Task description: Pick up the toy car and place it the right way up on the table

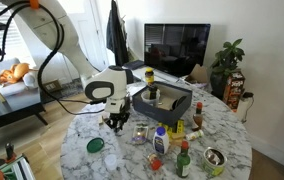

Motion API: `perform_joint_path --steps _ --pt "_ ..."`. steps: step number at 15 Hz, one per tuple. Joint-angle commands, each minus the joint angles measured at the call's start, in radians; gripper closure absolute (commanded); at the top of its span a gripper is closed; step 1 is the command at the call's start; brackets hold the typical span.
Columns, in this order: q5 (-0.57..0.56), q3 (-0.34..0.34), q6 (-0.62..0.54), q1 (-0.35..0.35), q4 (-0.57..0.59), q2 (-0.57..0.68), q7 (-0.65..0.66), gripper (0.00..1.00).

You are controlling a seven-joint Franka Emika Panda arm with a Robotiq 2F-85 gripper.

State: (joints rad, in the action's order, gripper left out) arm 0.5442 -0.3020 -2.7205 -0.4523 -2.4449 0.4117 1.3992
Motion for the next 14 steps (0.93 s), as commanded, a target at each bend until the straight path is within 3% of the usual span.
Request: perform_joint_path --steps 1,2,3,7,10,14 --pt "-0.237 -0.163 0.011 -0.172 -0.016 -0.018 0.214 0.93" --pt "-0.288 -0.198 0.021 -0.207 -0.012 -0.014 0.254 0.93" --pt "-0.396 -0.162 0.027 -0.164 -0.003 -0.018 0.332 0.93" --pt "-0.651 -0.138 0.118 -0.142 0.061 0.019 0.523 0.93" --pt "-0.818 -0.118 0.203 -0.138 0.106 0.021 0.650 0.93" --pt "-0.964 -0.039 0.335 -0.088 0.176 0.056 0.751 0.93"
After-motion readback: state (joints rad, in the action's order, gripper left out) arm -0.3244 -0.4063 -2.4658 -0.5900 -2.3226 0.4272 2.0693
